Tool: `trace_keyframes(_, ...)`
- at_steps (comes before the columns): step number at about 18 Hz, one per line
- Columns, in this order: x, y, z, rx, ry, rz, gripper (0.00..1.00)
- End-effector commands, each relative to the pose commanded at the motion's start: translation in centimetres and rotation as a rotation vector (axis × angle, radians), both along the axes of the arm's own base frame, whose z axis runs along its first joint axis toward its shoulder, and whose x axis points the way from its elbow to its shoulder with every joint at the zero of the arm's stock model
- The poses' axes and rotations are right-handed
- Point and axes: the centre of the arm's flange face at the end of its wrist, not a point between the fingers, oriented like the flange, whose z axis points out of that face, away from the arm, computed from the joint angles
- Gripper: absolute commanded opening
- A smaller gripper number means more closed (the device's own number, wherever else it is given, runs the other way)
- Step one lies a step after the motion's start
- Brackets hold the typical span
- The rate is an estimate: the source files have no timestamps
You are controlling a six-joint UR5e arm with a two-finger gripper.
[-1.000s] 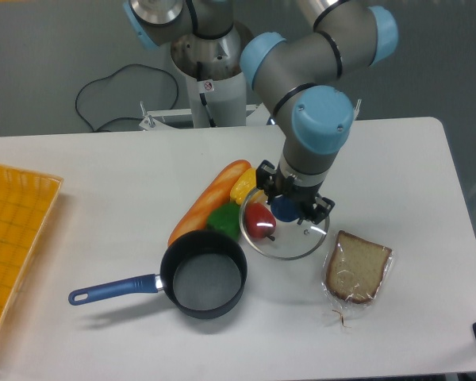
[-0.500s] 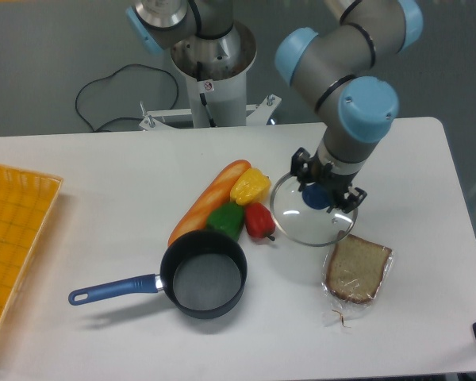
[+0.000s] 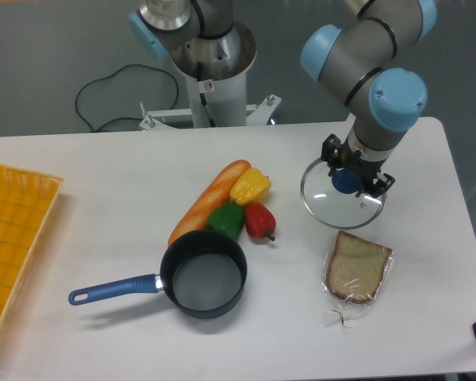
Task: Place the lid on the table
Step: 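Move the held lid beyond the bread slice and lower it toward the table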
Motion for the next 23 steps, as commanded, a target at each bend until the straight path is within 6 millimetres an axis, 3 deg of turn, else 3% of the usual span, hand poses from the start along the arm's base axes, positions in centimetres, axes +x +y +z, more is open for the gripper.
trace_keyframes(6,-0.7,-2.7,-1.8,0.011,0.005,-0.024,0.5)
trace_keyframes(12,-2.7,-7.7,-3.6,0.054,0.005,-0.054,0.5)
trace_keyframes(23,-2.8,-7.3,-5.4,0.066,0.0,-0.06,0.5)
